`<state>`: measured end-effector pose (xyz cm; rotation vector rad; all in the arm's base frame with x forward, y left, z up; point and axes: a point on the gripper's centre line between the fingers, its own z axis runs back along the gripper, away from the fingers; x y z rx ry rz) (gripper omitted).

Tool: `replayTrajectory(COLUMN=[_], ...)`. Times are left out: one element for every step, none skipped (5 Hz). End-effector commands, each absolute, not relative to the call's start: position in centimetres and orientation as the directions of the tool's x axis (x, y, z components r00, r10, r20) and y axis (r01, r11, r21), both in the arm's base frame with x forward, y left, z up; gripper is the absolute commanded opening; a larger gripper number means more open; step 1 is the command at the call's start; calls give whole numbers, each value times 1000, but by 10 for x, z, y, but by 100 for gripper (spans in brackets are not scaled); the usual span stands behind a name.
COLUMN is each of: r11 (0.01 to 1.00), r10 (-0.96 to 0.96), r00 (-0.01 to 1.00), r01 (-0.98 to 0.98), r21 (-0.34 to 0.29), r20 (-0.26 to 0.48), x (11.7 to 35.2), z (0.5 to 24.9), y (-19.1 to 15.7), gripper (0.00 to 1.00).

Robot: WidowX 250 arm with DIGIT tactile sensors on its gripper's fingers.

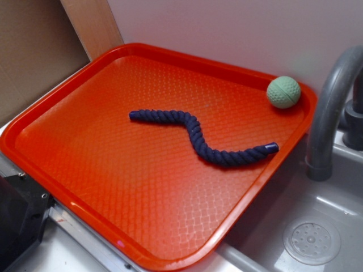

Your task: Grab the green ball.

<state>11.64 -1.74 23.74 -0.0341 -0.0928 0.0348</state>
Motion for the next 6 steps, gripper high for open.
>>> replayTrajectory(r11=[999, 999, 991, 980, 974, 971], r10=[36, -19, -69, -133, -141, -129], r00=[995, 999, 985, 954, 924, 912], r01=[-33, 21, 86, 166, 194, 196], r21=[-36, -50, -105, -107, -117, -137], r20=[92, 45, 161, 267, 356, 391], x=[116, 166, 219, 268, 318, 349], z=[237, 187, 160, 135, 112, 98], y=[-17, -46, -86, -112, -140, -161], gripper=[100, 100, 100, 100, 100, 100])
